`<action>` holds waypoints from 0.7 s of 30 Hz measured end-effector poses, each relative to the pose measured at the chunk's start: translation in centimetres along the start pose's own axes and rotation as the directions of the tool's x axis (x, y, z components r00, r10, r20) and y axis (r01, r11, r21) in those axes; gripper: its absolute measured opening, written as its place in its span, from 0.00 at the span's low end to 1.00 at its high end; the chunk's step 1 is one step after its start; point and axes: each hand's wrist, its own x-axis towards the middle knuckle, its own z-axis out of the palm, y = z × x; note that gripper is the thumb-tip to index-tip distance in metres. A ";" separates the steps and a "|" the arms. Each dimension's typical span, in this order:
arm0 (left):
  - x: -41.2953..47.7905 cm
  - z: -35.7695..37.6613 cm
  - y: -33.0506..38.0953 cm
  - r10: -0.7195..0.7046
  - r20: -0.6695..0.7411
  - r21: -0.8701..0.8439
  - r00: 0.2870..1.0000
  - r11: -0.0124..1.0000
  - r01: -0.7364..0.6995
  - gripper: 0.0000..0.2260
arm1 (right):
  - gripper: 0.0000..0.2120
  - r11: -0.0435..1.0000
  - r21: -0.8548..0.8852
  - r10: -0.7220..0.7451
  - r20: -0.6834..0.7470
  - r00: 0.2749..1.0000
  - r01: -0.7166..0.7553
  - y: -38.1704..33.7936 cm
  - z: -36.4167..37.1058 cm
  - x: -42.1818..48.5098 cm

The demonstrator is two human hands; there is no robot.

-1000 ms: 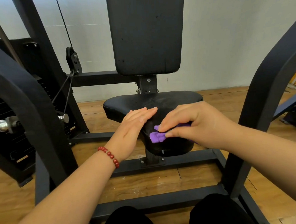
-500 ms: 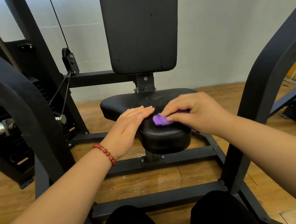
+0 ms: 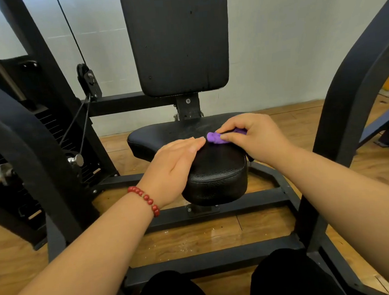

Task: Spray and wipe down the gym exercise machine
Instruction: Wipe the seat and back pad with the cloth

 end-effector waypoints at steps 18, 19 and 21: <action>0.2 -0.3 0.7 -0.061 0.011 0.001 0.998 0.998 0.061 0.20 | 0.08 0.979 0.182 0.092 0.024 0.995 -0.095 0.0 -0.5 -1.4; 0.3 -0.3 0.7 -0.062 0.017 0.001 0.998 0.998 0.062 0.20 | 0.09 0.976 0.209 0.056 0.043 0.997 -0.064 -0.5 -0.6 -2.3; 0.4 -0.4 0.7 -0.068 0.049 -0.004 0.997 0.998 0.068 0.19 | 0.12 0.976 0.218 0.007 0.038 0.999 -0.016 -0.4 -0.7 -3.1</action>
